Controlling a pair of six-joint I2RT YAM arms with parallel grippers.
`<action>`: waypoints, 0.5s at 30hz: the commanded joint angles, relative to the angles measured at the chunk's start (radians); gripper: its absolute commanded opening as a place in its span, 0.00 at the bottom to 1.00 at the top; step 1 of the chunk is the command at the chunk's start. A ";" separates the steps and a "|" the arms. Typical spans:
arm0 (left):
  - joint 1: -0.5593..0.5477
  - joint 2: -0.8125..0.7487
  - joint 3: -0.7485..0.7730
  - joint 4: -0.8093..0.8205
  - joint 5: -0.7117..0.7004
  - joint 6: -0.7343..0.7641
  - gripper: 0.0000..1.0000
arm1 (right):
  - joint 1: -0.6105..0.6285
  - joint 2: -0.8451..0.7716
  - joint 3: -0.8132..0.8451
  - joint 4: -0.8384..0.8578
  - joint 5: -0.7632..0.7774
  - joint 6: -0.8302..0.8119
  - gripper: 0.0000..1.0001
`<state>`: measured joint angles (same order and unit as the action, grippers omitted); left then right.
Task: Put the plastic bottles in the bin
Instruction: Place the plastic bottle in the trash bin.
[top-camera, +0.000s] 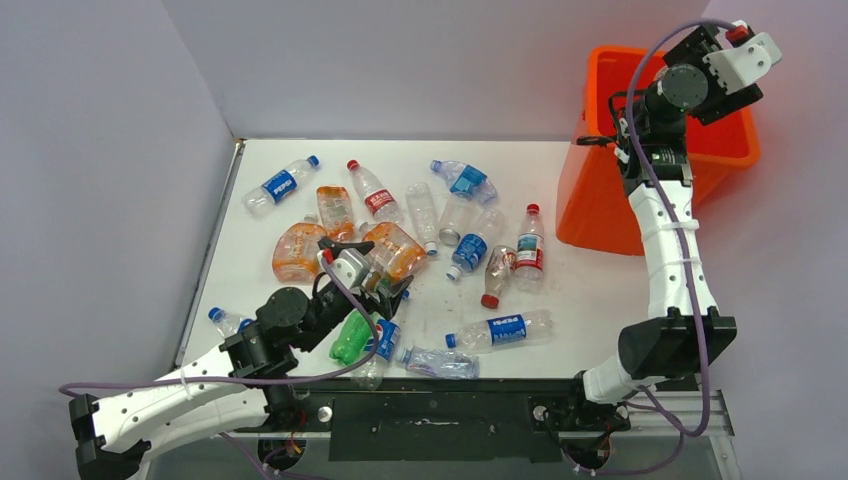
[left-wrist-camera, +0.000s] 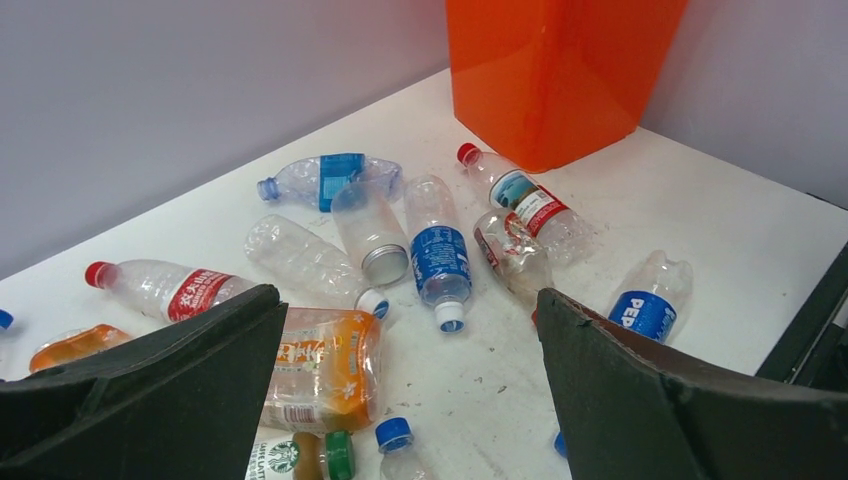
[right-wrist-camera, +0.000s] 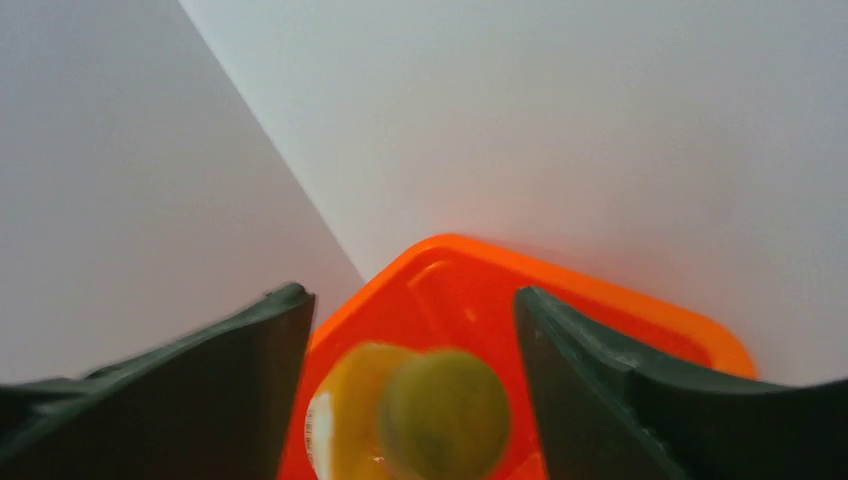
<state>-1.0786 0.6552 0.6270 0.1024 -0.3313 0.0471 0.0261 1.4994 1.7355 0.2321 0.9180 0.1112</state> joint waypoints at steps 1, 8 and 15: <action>-0.004 -0.009 0.002 0.062 -0.091 0.018 0.96 | -0.023 0.051 0.098 -0.180 -0.153 0.119 0.84; -0.001 0.011 0.002 0.064 -0.146 0.028 0.96 | 0.051 0.003 0.138 -0.174 -0.183 0.097 0.98; 0.007 0.057 0.008 0.060 -0.163 0.024 0.96 | 0.256 -0.226 -0.092 -0.165 -0.411 0.152 1.00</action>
<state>-1.0782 0.6945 0.6273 0.1169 -0.4614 0.0647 0.2024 1.4647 1.7641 0.0425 0.6975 0.2035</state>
